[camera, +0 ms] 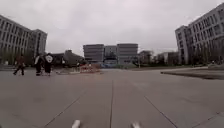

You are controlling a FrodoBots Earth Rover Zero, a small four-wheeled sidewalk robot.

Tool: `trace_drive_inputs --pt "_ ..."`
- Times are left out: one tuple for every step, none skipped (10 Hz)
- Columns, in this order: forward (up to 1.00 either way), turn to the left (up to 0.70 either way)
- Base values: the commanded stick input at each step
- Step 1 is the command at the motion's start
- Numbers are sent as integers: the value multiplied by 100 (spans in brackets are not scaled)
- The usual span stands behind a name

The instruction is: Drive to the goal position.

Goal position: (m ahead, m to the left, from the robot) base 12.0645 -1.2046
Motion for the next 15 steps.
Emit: trace_drive_inputs --pt "100 -11" --pt "100 -28" --pt "100 -6" --pt "100 -2" --pt "100 -2" --pt "100 -14" --pt "100 -10" --pt "100 0" --pt "100 -9" --pt "100 -29" --pt "100 -22" --pt "100 -10" --pt "100 0" --pt "100 0" --pt "100 0"
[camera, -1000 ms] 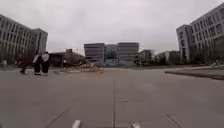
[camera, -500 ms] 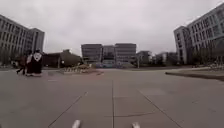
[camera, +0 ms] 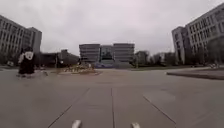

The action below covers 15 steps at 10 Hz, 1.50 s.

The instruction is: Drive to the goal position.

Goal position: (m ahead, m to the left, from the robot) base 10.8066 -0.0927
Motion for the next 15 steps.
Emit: trace_drive_inputs --pt "100 0" --pt "100 0" --pt "100 0" --pt "100 0" --pt "100 0" --pt "100 0" --pt "100 0" --pt "100 0" --pt "100 0" --pt "100 0" --pt "100 0" --pt "100 0" --pt "100 0" --pt "100 0" --pt "100 0"
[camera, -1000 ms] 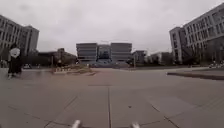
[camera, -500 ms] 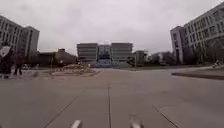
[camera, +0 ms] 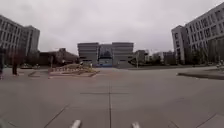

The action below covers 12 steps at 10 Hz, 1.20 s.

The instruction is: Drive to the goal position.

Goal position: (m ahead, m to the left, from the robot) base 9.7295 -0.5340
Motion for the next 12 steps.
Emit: trace_drive_inputs --pt "100 0" --pt "100 0" --pt "100 0" --pt "100 0" --pt "100 0" --pt "100 0" --pt "100 0" --pt "100 0" --pt "100 0" --pt "100 0" --pt "100 0" --pt "100 0"
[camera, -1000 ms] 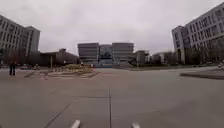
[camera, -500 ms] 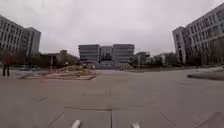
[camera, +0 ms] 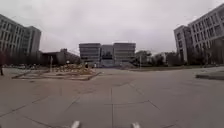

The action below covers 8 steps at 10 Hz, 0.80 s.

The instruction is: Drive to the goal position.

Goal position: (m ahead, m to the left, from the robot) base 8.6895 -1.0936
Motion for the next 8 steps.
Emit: trace_drive_inputs --pt "100 0" --pt "100 0" --pt "100 0" --pt "100 0" --pt "100 0" --pt "100 0" --pt "100 0" --pt "100 0"
